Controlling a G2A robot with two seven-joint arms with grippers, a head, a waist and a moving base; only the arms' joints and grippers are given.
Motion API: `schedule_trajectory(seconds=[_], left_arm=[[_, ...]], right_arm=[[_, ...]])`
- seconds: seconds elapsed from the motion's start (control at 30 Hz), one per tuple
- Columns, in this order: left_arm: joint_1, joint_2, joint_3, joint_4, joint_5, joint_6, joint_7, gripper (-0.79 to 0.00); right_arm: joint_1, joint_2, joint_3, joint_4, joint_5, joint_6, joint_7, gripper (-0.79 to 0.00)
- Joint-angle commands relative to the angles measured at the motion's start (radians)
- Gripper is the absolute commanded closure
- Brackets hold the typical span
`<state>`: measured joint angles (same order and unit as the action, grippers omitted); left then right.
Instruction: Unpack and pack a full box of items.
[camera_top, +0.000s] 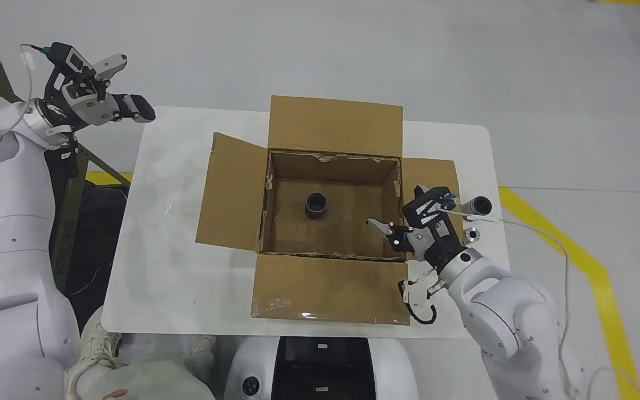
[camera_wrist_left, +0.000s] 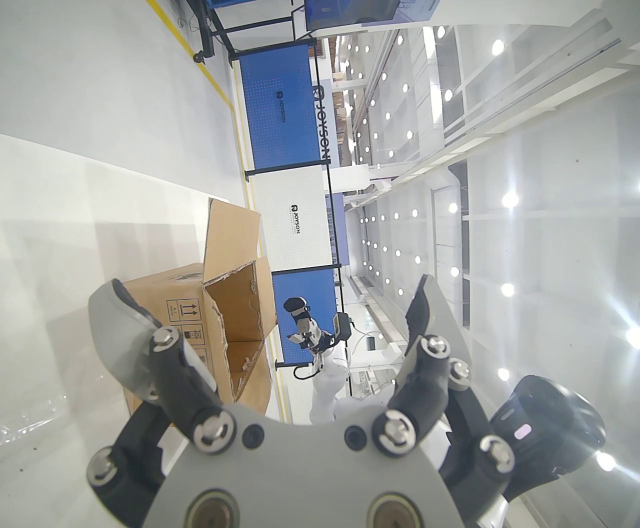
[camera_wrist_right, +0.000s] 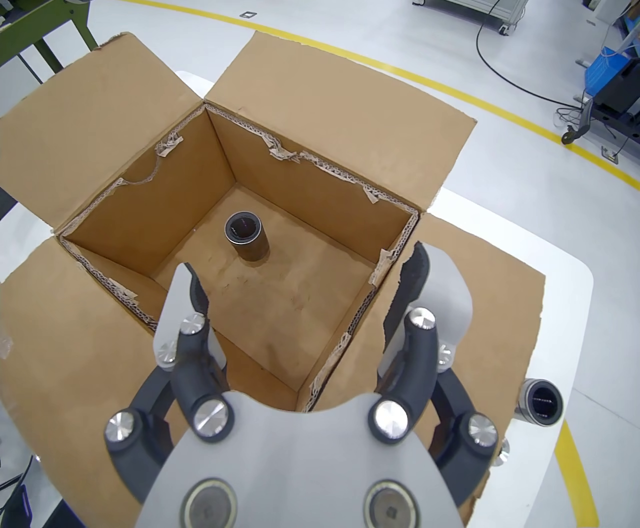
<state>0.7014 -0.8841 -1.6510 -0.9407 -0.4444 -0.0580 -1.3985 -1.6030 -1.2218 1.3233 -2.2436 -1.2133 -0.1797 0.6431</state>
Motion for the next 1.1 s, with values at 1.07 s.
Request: schedule_trajectory(seconds=[1.07], left_arm=[[0.0, 0.0, 0.0, 0.0, 0.0, 0.0, 0.0, -0.785]], right_arm=[[0.519, -0.078, -0.43, 0.473, 0.0, -0.024, 0.128, -0.767]])
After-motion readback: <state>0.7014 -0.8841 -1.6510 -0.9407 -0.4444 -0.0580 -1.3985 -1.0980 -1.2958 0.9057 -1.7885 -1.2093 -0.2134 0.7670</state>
